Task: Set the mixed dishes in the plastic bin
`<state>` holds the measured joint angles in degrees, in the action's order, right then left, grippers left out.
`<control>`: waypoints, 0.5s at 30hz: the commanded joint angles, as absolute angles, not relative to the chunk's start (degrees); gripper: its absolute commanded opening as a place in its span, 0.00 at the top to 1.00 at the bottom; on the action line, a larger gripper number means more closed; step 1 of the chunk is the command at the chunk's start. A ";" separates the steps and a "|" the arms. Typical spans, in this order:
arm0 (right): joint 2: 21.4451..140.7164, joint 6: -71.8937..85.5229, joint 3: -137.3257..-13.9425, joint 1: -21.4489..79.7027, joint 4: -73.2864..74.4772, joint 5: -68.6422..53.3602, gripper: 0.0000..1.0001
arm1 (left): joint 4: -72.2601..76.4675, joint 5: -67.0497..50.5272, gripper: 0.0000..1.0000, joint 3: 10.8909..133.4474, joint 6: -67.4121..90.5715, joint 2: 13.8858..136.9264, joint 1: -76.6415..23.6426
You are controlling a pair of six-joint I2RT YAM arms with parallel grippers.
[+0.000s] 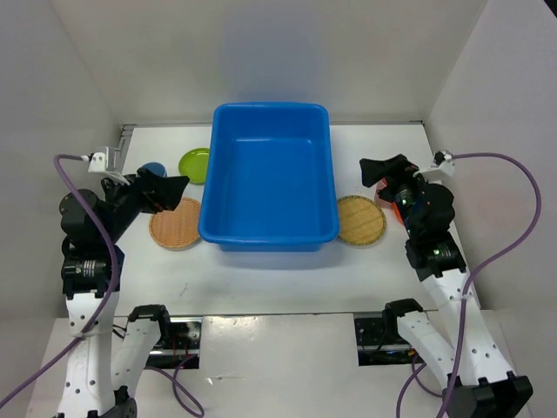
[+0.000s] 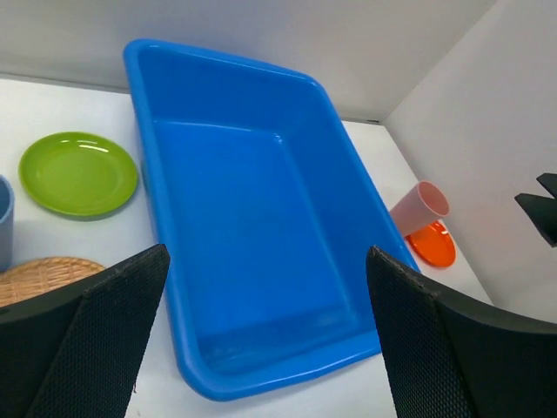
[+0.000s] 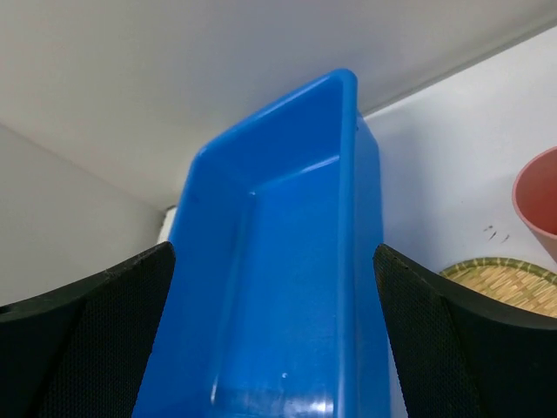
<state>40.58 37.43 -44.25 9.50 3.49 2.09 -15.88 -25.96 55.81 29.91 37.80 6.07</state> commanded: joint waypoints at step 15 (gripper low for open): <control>55.63 32.34 -48.08 9.40 0.62 3.16 0.01 | -31.80 -1.61 0.00 70.49 17.75 52.12 6.24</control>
<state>53.41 33.87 -46.57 9.50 2.59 2.15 -26.55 -13.10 67.57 20.93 52.56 6.07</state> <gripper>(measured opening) 0.990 0.998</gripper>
